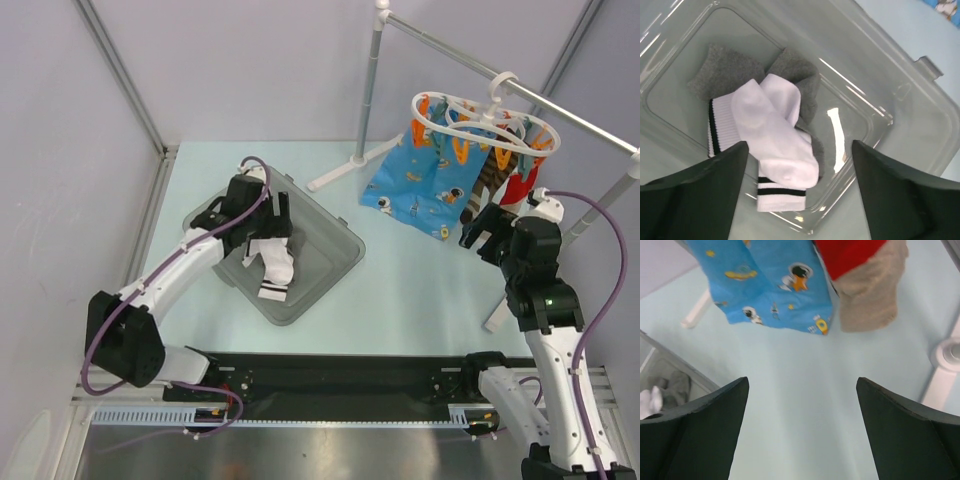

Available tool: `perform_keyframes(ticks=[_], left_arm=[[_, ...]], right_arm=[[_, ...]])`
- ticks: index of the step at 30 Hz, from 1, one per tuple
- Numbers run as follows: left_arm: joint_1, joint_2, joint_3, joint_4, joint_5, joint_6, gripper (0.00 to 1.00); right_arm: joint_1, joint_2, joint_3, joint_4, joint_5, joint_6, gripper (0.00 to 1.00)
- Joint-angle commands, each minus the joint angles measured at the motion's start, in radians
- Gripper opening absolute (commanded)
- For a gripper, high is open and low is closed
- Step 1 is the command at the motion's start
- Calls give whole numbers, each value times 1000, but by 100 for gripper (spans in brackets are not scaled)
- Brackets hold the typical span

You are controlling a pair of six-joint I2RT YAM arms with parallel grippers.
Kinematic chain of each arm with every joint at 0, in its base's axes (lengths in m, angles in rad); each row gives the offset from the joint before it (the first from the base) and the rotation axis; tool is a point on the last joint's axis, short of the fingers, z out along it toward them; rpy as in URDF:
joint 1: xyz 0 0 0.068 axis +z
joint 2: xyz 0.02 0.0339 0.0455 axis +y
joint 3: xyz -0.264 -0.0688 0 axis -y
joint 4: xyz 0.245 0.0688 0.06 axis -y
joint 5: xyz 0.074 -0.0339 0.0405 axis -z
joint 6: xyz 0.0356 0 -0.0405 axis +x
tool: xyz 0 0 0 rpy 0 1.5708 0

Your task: Remove the socks clipped to the hanger

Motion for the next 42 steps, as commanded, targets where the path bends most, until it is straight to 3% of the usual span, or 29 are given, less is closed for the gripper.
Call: perform_keyframes(ticks=[1,2,12,15,20,23,26,27,32,34,35,42], left_arm=[[4,-48,53,28,47,-5,93],[4,-71,56,37,66,-2,99],[4,-221,35,79,273,46,99],[4,-252,15,113,342,44,99],[4,-278,-8,143,428,43,100],[4,-281,-10,146,468,40,100],[4,-292,-30,163,486,29,99],[2,-294,-39,177,489,24,99],[-28,-291,-65,232,534,-15,93],[-77,-275,-65,257,526,-28,93],[-96,-268,-62,263,517,-28,92],[-240,-179,-27,399,478,-66,88]], right_arm=[[-19,12,-44,42,55,8,95],[-28,20,-57,50,72,17,95],[-75,130,-89,196,178,50,94],[-111,175,-109,274,231,57,94],[-152,216,-159,482,179,5,87],[-161,281,-147,512,136,-1,79],[-163,319,-144,510,144,18,63],[-163,328,-146,510,143,21,51],[-161,286,-137,476,97,24,23],[-161,243,-127,441,54,30,4],[-161,230,-115,427,38,44,0],[-111,138,-48,262,-90,67,0]])
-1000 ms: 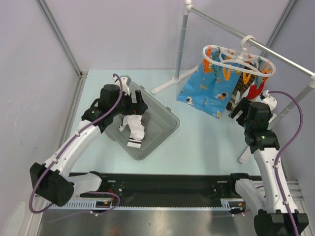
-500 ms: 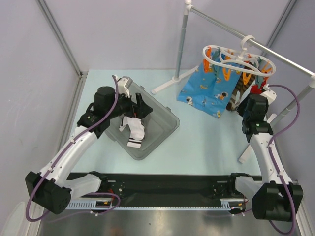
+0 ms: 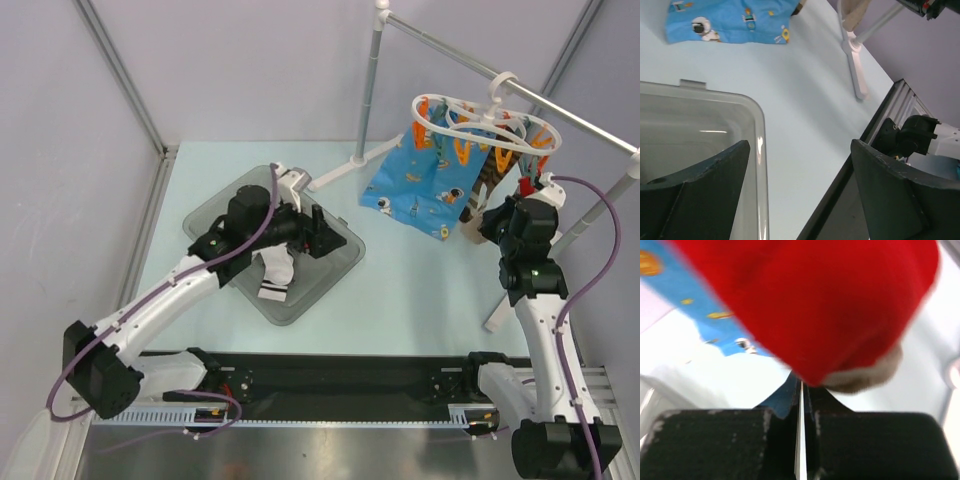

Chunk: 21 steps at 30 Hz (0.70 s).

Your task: Remove the socks clipped to the hanger

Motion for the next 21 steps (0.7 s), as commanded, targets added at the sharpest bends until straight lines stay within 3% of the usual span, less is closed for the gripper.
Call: perform_keyframes(ticks=[1,12,21], left_arm=[[-70,45,44,135,-6,-34,87],[-205,298,227,379,20,69,89],[-262,503,467,368,43,149,93]], right_arm=[[29,-41,83,-86,-99,19,0],[37,-61,190,-138,-517,95,0],[37,-67,247,-184,-636,89,0]])
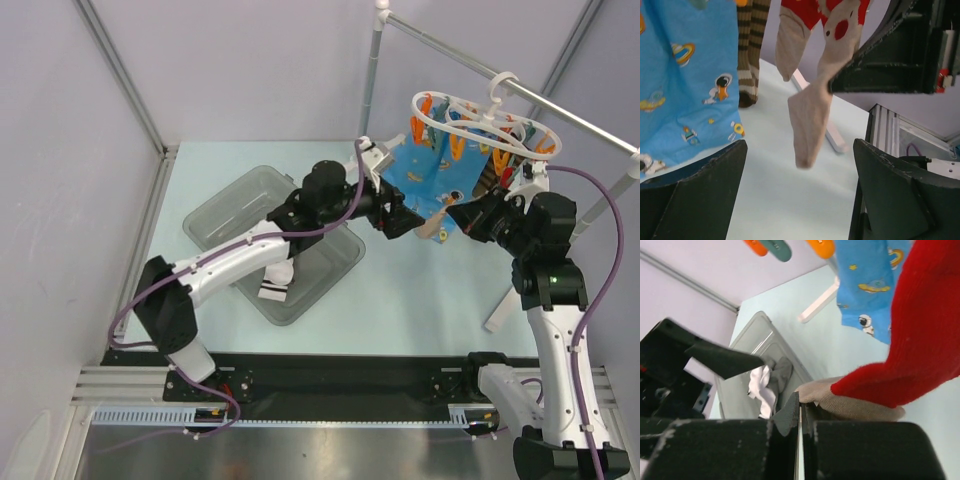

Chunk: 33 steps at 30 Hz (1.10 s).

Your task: Remove the socks clipped to the hanger

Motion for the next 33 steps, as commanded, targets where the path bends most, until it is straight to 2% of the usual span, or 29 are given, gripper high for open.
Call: perform_keyframes(ticks=[1,7,10,11,13,14,17,19,23,26,33], left_arm=[[-31,68,97,35,35,49,93],[-85,122,131,38,22,76,89],[-102,132,154,9,-7,98,67],[-105,140,162,1,-9,102,47],[-107,143,183,-22,-29,104,28],[-107,145,186,-26,-35,102,23],[-107,145,197,-55,-54,101,9],[-107,146,206,-81,-67,105,0],[-107,138,203,-114,-144,122,0],[-105,140,208,-132,-189,131,0],[-107,126,229,-172,-250,136,0]], right_arm=[[4,-12,49,-12,-83,15,0],[4,-17,70,-33,-103,26,0],[4,-30,66,-38,-97,32,0],[4,-32,67,-45,-92,34,3],[4,-33,72,-59,-83,40,5],[4,-35,72,-62,-66,44,6],[2,-35,90,-102,-37,52,32],[-1,-18,128,-159,7,35,41],[-28,26,294,-324,206,-19,50],[-57,89,381,-400,282,-49,55],[-77,183,559,-406,457,-60,69]])
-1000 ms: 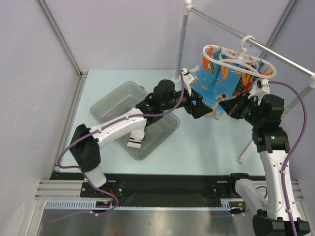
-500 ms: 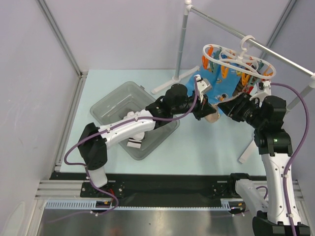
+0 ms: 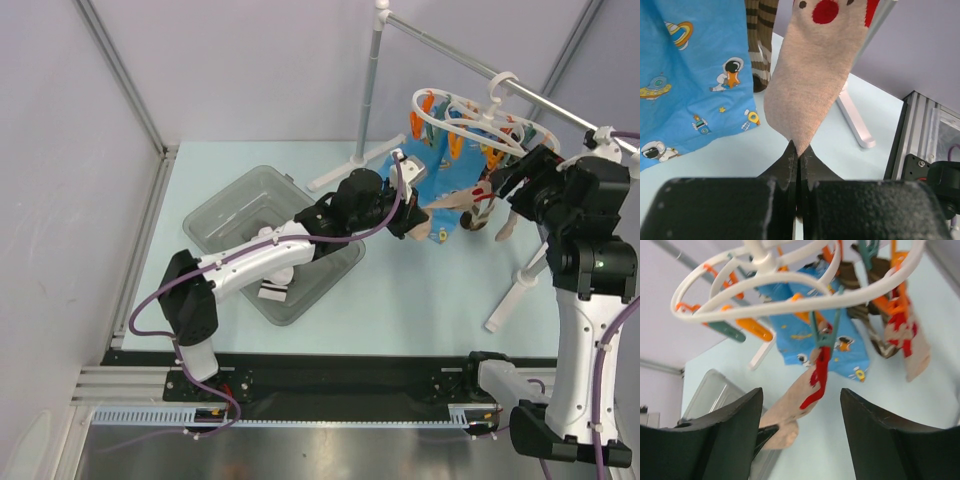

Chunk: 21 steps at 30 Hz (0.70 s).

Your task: Remove the socks clipped to the hanger

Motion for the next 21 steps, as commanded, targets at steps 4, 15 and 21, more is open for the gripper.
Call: perform_keyframes(ticks=[4,15,21], left_arm=[[3,-47,45,-27,-71,28,0],[3,-74,38,-33,-76,39,0],[3,-72,37,-15,-59,30,0]], right_arm=[[-9,100,134,2,186,-20,72],[-9,173,73,159,171,-30,65],[-6,188,48,203,206,-9,59]])
